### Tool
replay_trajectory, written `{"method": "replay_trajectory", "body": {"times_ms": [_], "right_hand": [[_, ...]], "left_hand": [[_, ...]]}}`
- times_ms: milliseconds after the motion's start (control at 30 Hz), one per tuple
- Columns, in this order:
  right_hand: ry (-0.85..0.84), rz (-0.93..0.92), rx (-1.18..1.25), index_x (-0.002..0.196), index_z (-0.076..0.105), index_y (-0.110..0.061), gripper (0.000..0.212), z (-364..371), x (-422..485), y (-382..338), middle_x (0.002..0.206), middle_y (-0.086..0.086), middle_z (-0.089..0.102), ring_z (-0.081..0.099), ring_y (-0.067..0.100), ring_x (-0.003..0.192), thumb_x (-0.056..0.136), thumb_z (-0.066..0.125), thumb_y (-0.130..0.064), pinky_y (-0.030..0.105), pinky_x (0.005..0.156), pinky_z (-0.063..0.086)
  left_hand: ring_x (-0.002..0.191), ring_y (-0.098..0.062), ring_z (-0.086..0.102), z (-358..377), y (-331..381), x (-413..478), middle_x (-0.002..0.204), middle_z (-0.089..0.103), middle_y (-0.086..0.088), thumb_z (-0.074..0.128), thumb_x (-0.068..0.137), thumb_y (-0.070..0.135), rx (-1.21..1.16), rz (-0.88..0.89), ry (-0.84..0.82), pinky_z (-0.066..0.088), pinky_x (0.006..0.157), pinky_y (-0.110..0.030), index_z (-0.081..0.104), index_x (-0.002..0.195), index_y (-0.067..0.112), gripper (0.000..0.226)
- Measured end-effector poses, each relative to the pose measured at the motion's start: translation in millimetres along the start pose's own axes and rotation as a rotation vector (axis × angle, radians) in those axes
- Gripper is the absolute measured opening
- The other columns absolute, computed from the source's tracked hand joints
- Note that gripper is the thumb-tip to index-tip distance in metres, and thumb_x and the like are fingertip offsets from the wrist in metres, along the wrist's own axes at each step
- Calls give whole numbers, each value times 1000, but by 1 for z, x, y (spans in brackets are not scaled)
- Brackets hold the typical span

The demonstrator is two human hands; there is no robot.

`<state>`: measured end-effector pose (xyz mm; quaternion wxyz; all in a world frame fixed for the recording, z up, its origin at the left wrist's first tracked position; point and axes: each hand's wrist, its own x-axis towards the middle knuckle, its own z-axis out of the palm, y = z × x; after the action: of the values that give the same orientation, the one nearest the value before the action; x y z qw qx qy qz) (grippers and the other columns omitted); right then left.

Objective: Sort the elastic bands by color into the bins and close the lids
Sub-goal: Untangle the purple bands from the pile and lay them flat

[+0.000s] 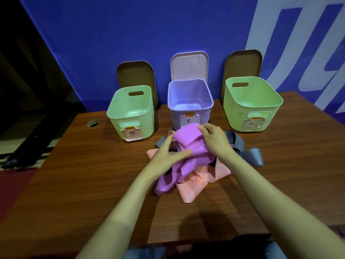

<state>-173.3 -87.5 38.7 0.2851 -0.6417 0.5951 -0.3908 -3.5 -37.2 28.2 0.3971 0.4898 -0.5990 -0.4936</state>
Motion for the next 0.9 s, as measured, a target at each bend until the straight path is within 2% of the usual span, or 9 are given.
{"method": "replay_trajectory", "body": {"times_ms": [133, 233, 300, 400, 500, 567, 667, 800, 900], "right_hand": [[-34, 94, 85, 98, 59, -12, 35, -3, -4, 4, 102, 8, 62, 55, 27, 99, 97, 38, -40, 27, 74, 30], [-169, 112, 86, 82, 59, -28, 36, 0, -10, 15, 98, 7, 58, 53, 18, 94, 85, 47, -62, 30, 79, 37], [-184, 41, -23, 67, 52, -28, 27, 1, -13, 20, 86, 9, 52, 46, 16, 87, 85, 60, -46, 26, 74, 33], [33, 37, 3, 56, 44, -15, 38, -4, -11, 25, 66, 11, 46, 43, 19, 72, 91, 55, -22, 28, 65, 28], [181, 133, -46, 91, 58, -4, 18, -12, -3, 30, 98, 21, 55, 50, 32, 95, 91, 50, -20, 36, 77, 35], [149, 147, -187, 122, 49, -2, 37, -10, -4, 31, 123, 22, 47, 42, 37, 115, 87, 56, -13, 37, 94, 31], [170, -133, -257, 118, 53, -4, 37, 1, -12, 21, 118, 18, 52, 43, 36, 112, 83, 55, -18, 31, 93, 28], [-257, -192, -410, 112, 59, -12, 41, 20, -16, 13, 110, 8, 58, 51, 26, 104, 80, 68, -36, 36, 89, 43], [-373, -196, -679, 112, 60, -17, 33, 28, -19, 16, 112, 8, 57, 51, 29, 105, 82, 63, -31, 38, 80, 46]], "left_hand": [[73, -1, 53, 4, -11, 4, 79, 59, 10, 65, 86, 15, 179, 15, 163, 39, 66, -4, 63, 101, 13, 15], [71, -11, 48, 1, -18, 9, 75, 58, 1, 59, 90, 18, 164, 23, 295, 36, 60, -13, 66, 95, 7, 13], [67, -10, 48, -1, -22, 10, 72, 59, 4, 57, 91, 20, 273, 27, 290, 36, 61, -16, 67, 92, 8, 15], [76, -12, 54, -10, -27, 10, 84, 65, -1, 56, 92, 18, 311, 45, 376, 42, 75, -27, 65, 98, 14, 12], [88, -18, 57, -22, -24, 11, 95, 65, -2, 57, 90, 13, 264, 38, 530, 43, 80, -27, 61, 102, 14, 12], [87, -20, 59, -28, -24, 13, 89, 65, -2, 55, 91, 12, 270, 15, 530, 44, 80, -29, 61, 90, 17, 8], [77, -24, 62, -27, -23, 17, 77, 63, -3, 48, 94, 13, 167, -16, 503, 51, 79, -40, 56, 79, 27, 21], [86, -24, 61, -19, -26, 22, 96, 63, -5, 55, 90, 10, 305, 1, 389, 49, 80, -28, 59, 93, 17, 9], [107, -23, 56, -15, -38, 22, 124, 55, -10, 67, 84, 20, 484, -124, 193, 44, 96, -31, 57, 121, 13, 38]]}}
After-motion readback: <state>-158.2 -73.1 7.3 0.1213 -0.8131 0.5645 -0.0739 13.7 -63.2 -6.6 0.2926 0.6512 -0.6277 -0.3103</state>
